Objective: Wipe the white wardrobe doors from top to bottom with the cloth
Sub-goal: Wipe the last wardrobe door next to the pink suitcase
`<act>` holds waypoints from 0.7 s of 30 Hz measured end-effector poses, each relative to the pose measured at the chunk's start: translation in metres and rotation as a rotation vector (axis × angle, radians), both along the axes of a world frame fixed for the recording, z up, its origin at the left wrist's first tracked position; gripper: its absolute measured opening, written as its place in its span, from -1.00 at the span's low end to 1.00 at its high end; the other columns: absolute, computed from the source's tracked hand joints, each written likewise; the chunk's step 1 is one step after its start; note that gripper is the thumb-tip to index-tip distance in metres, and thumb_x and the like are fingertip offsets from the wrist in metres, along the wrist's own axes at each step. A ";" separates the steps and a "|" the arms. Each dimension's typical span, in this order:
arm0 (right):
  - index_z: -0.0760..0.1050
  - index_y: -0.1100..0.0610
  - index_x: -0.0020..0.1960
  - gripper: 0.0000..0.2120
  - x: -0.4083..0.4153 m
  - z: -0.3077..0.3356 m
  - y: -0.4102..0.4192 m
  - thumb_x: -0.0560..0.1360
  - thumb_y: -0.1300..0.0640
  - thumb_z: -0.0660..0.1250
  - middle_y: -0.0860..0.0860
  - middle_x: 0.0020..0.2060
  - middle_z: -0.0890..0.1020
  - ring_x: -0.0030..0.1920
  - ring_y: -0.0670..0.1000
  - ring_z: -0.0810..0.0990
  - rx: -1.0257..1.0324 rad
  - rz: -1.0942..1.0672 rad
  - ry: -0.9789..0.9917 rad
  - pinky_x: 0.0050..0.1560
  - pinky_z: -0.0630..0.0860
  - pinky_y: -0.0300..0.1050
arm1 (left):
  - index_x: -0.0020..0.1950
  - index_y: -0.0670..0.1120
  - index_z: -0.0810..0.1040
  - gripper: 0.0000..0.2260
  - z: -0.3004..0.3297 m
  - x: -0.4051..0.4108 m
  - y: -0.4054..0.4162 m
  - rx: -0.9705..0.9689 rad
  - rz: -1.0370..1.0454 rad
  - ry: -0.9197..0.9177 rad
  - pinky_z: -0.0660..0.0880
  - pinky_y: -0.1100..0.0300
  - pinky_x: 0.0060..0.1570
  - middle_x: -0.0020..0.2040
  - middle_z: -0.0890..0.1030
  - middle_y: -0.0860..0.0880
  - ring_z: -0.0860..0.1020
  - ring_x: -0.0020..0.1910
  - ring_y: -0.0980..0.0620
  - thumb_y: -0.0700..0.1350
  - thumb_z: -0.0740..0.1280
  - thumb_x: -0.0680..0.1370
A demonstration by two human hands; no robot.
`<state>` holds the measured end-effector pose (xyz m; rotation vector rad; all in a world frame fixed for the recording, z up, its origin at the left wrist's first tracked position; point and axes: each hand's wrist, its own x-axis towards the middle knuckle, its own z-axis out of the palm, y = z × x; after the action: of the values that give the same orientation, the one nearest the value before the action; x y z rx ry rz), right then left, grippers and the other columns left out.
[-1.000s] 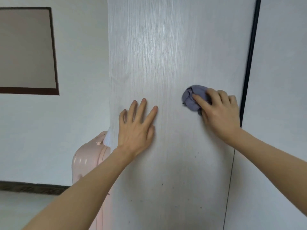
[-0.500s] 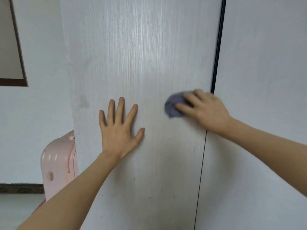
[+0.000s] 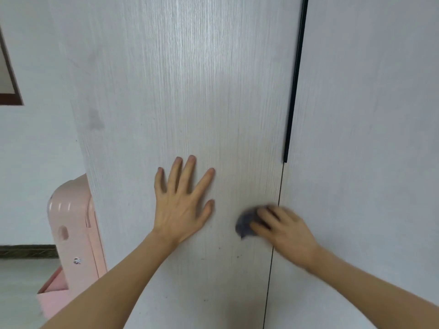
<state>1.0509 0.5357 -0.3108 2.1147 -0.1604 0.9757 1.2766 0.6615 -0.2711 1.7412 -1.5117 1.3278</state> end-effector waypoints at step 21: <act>0.57 0.17 0.13 -0.63 -0.024 0.028 -0.007 0.33 0.32 0.31 0.10 0.08 0.39 -0.01 0.15 0.37 0.258 -0.156 -0.513 -0.32 0.45 -0.10 | 0.40 -0.02 0.34 -0.52 -0.008 -0.003 -0.006 0.005 -0.038 0.053 0.08 -0.33 0.30 0.45 0.26 -0.25 0.12 0.45 -0.27 0.10 0.15 0.51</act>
<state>1.0268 0.5285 -0.2827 1.9928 -0.7288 1.4447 1.2737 0.6553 -0.2790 1.7286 -1.5127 1.2510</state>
